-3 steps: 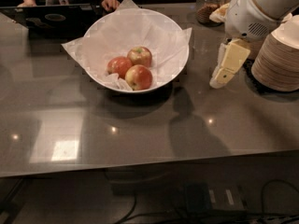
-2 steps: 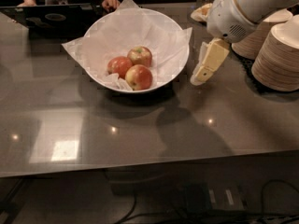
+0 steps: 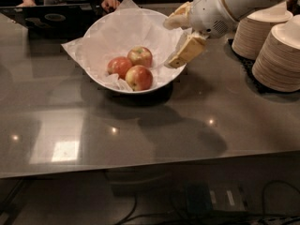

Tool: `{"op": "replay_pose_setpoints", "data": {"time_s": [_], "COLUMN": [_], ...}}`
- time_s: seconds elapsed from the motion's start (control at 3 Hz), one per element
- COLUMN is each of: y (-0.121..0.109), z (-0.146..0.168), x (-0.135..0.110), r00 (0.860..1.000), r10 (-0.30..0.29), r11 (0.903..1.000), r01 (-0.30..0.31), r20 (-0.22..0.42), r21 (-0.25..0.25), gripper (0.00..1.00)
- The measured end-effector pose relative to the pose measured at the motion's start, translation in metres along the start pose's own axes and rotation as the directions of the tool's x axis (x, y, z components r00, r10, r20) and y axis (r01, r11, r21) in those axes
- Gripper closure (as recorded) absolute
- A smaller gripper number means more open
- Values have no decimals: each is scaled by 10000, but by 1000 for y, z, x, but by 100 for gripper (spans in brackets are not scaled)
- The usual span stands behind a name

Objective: Pick apple from white bowl

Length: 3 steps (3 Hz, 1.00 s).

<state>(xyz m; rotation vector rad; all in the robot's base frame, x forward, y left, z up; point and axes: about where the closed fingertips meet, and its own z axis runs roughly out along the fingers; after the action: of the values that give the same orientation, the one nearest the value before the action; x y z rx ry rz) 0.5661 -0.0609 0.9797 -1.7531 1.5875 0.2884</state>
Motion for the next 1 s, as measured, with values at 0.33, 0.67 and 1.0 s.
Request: {"op": "replay_pose_setpoints", "data": {"time_s": [0.33,0.67,1.0], "y": [1,4,8], "z": [12,37,69], "x": [-10,-12,-10], "r00": [9993,9988,9988], "r10": [-154,-100,34], "r11": [9994,9956,9866], "r01": [164,144,45], "r20": [332,479,483], "r21": [-320,-926,-1630], "gripper": [32,27,29]}}
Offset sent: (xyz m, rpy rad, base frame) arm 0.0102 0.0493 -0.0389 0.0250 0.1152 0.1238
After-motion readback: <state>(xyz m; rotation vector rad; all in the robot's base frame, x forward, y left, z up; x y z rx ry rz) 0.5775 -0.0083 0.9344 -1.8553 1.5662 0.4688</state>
